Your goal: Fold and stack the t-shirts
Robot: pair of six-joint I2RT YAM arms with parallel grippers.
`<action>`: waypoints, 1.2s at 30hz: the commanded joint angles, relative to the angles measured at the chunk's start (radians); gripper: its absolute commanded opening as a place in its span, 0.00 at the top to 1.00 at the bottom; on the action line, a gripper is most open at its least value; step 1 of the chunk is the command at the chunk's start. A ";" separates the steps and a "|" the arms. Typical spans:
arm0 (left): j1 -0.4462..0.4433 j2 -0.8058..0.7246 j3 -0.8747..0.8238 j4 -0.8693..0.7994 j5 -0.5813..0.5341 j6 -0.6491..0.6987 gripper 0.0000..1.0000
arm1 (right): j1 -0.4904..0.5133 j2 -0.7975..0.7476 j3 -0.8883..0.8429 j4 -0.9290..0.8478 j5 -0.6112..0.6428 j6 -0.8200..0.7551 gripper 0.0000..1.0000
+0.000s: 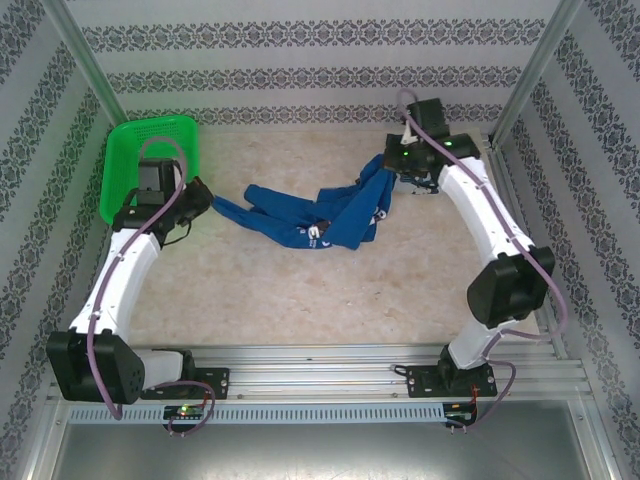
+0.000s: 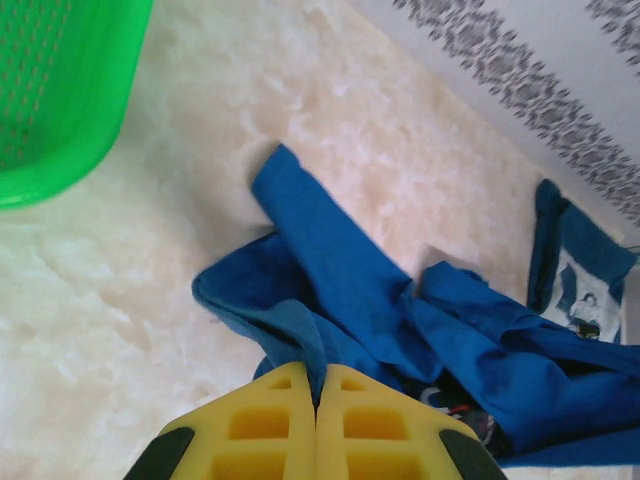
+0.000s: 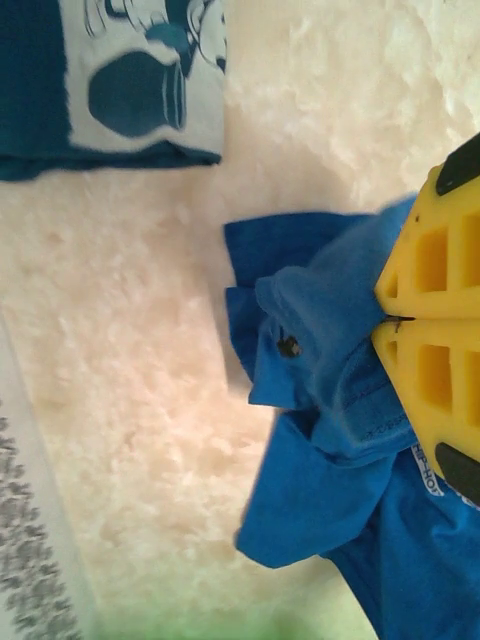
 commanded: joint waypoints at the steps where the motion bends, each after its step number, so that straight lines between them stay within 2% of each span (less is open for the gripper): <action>1: 0.014 -0.025 0.078 -0.043 -0.013 0.035 1.00 | -0.020 -0.015 -0.043 0.014 -0.104 0.014 1.00; 4: 0.016 -0.019 0.145 -0.063 -0.019 0.044 1.00 | -0.068 -0.036 -0.030 0.032 -0.163 0.041 1.00; 9: 0.018 -0.012 0.229 -0.076 -0.021 0.046 1.00 | -0.114 -0.022 0.051 -0.006 -0.142 0.035 1.00; 12: 0.018 -0.008 0.260 -0.068 -0.004 0.043 1.00 | -0.127 0.023 0.081 -0.057 -0.189 0.040 1.00; 15: 0.018 -0.022 0.308 -0.059 -0.002 0.060 1.00 | -0.127 0.003 0.040 -0.017 -0.221 0.068 1.00; 21: 0.018 -0.042 0.435 -0.062 -0.012 0.095 1.00 | -0.184 -0.044 0.090 0.025 -0.416 0.103 1.00; 25: 0.019 -0.070 0.456 -0.036 -0.011 0.095 1.00 | -0.228 -0.077 0.129 0.033 -0.553 0.146 1.00; 31: 0.017 -0.102 0.450 -0.014 0.019 0.081 1.00 | -0.278 -0.126 0.144 0.052 -0.676 0.244 1.00; 36: 0.017 -0.159 0.461 -0.001 0.004 0.099 1.00 | -0.302 -0.175 0.165 -0.007 -0.762 0.291 1.00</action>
